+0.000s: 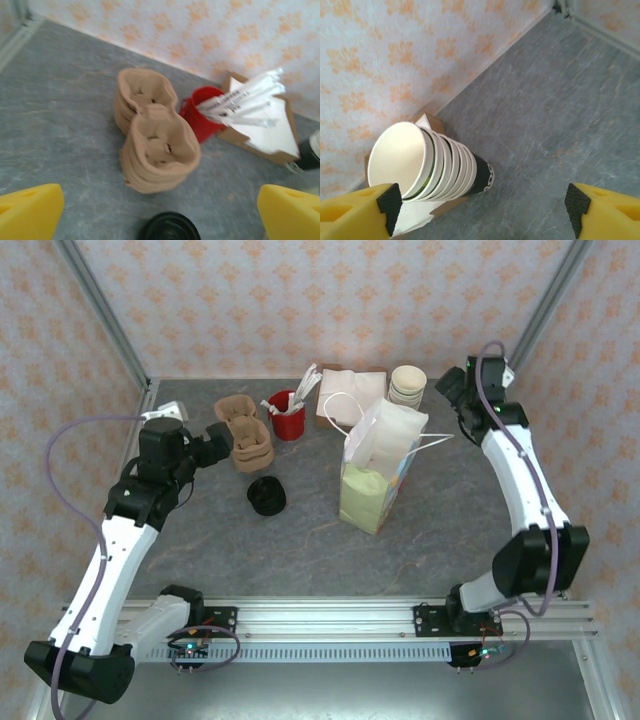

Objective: Pack the takeout coffee

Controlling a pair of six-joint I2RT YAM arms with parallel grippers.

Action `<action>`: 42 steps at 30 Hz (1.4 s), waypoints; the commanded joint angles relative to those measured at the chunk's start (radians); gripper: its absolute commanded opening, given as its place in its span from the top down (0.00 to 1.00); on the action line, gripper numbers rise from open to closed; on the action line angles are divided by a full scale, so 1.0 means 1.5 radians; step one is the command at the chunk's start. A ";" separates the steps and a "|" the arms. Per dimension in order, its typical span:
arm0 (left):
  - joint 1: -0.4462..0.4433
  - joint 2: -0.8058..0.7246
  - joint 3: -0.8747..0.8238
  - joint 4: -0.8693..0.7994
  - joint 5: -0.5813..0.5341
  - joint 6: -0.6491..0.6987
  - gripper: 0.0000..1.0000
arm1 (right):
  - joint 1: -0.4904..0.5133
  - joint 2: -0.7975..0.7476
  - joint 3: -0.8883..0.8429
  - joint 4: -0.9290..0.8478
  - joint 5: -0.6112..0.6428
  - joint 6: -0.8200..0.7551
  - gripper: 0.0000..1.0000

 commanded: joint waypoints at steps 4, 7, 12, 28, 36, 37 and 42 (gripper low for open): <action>-0.013 -0.010 0.043 -0.082 0.090 0.030 0.00 | 0.035 0.102 0.116 -0.047 -0.006 0.020 0.20; -0.014 -0.012 0.049 -0.088 0.097 0.035 0.00 | 0.045 0.144 0.152 -0.046 0.018 0.018 0.21; -0.015 -0.006 0.059 -0.105 0.096 0.038 0.00 | 0.051 0.207 0.213 -0.057 0.051 0.015 0.26; -0.015 -0.014 0.042 -0.125 0.046 0.026 0.00 | 0.069 0.327 0.338 -0.090 0.054 -0.007 0.43; -0.014 -0.014 0.042 -0.134 0.027 0.023 0.00 | 0.069 0.337 0.337 -0.113 0.085 0.013 0.46; -0.014 -0.013 0.041 -0.134 0.027 0.023 0.00 | 0.070 0.333 0.332 -0.109 0.088 0.012 0.45; -0.014 -0.006 0.044 -0.144 0.027 0.026 0.00 | 0.071 0.335 0.328 -0.107 0.095 0.007 0.46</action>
